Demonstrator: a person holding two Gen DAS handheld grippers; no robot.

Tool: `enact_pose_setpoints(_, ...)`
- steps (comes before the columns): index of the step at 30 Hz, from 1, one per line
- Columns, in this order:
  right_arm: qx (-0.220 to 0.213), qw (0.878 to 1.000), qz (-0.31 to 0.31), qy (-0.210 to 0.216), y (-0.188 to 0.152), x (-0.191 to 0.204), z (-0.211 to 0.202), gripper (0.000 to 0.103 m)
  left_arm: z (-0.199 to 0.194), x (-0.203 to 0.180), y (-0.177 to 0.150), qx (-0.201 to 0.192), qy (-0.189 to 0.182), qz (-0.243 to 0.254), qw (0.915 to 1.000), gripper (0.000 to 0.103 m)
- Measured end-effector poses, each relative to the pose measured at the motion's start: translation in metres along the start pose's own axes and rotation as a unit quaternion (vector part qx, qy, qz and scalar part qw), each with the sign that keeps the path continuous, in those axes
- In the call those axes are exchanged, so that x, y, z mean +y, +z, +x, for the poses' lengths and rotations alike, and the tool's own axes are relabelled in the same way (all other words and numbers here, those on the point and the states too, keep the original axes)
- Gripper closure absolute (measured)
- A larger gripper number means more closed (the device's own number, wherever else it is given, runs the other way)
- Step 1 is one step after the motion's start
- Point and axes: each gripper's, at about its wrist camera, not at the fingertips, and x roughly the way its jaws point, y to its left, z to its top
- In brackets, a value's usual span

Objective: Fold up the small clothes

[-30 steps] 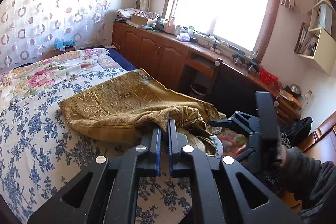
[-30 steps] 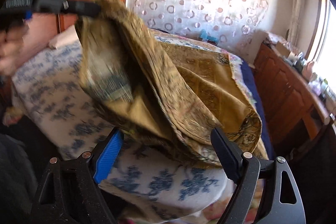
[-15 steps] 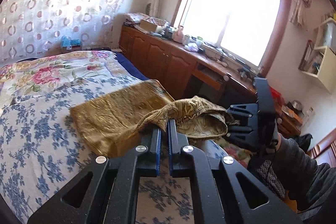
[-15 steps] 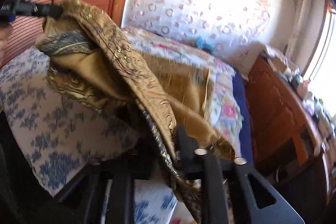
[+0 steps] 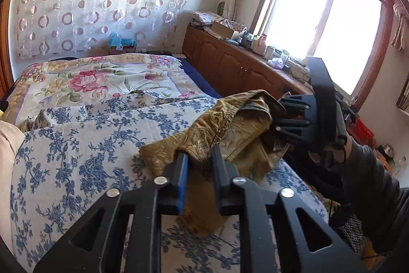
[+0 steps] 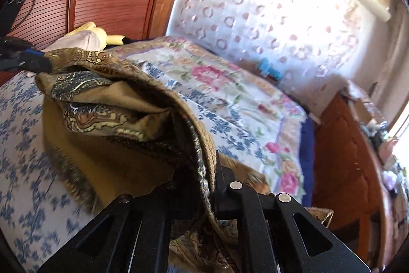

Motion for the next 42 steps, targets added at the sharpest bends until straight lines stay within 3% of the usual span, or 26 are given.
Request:
enact_pose_setpoints(1, 0.006, 1.000, 0.012, 0.010, 0.006, -0.011, 0.012, 0.093, 0.002, 0.002, -0.001, 0.000, 0.007, 0.005, 1.0000, 0.054)
enact_pose_setpoints(4, 0.002, 0.998, 0.053, 0.018, 0.021, -0.034, 0.027, 0.069, 0.011, 0.003, -0.004, 0.004, 0.017, 0.026, 0.9995, 0.030)
enact_pose_setpoints(5, -0.004, 0.997, 0.072, 0.022, 0.027, -0.042, 0.029, 0.058, 0.013, 0.003, -0.005, 0.007, 0.015, 0.029, 0.9994, 0.028)
enact_pose_setpoints(7, -0.017, 0.994, 0.105, 0.010, 0.029, -0.067, 0.024, 0.049, 0.022, 0.001, -0.007, 0.016, 0.019, 0.038, 0.9990, 0.028)
enact_pose_setpoints(9, -0.016, 0.993, 0.116, -0.021, 0.033, -0.079, 0.022, 0.047, 0.036, 0.000, -0.010, 0.032, 0.026, 0.050, 0.9979, 0.028)
enact_pose_setpoints(12, -0.021, 0.992, 0.112, -0.056, 0.035, -0.077, 0.009, 0.046, 0.054, 0.002, -0.010, 0.053, 0.037, 0.054, 0.9964, 0.028)
enact_pose_setpoints(14, -0.028, 0.991, 0.116, -0.064, 0.030, -0.075, -0.006, 0.039, 0.066, 0.007, -0.010, 0.065, 0.040, 0.053, 0.9957, 0.028)
enact_pose_setpoints(18, -0.015, 0.992, 0.113, -0.058, 0.034, -0.054, -0.010, 0.034, 0.084, 0.017, -0.013, 0.085, 0.056, 0.041, 0.9940, 0.028)
enact_pose_setpoints(23, 0.009, 0.993, 0.119, -0.005, 0.020, -0.056, -0.021, 0.032, 0.093, 0.031, -0.022, 0.098, 0.090, 0.034, 0.9905, 0.028)
enact_pose_setpoints(27, 0.079, 0.991, 0.106, 0.013, 0.008, -0.064, -0.017, 0.032, 0.100, 0.038, -0.028, 0.110, 0.101, 0.033, 0.9882, 0.028)
enact_pose_setpoints(30, 0.101, 0.990, 0.098, 0.008, -0.002, -0.065, -0.017, 0.032, 0.105, 0.041, -0.030, 0.113, 0.100, 0.029, 0.9881, 0.028)
enact_pose_setpoints(38, 0.065, 0.991, 0.114, 0.024, -0.012, -0.057, -0.048, 0.032, 0.104, 0.040, -0.029, 0.110, 0.099, 0.021, 0.9887, 0.028)
enact_pose_setpoints(42, 0.071, 0.990, 0.111, 0.048, -0.029, -0.043, -0.038, 0.037, 0.092, 0.038, -0.019, 0.080, 0.089, 0.016, 0.9927, 0.028)
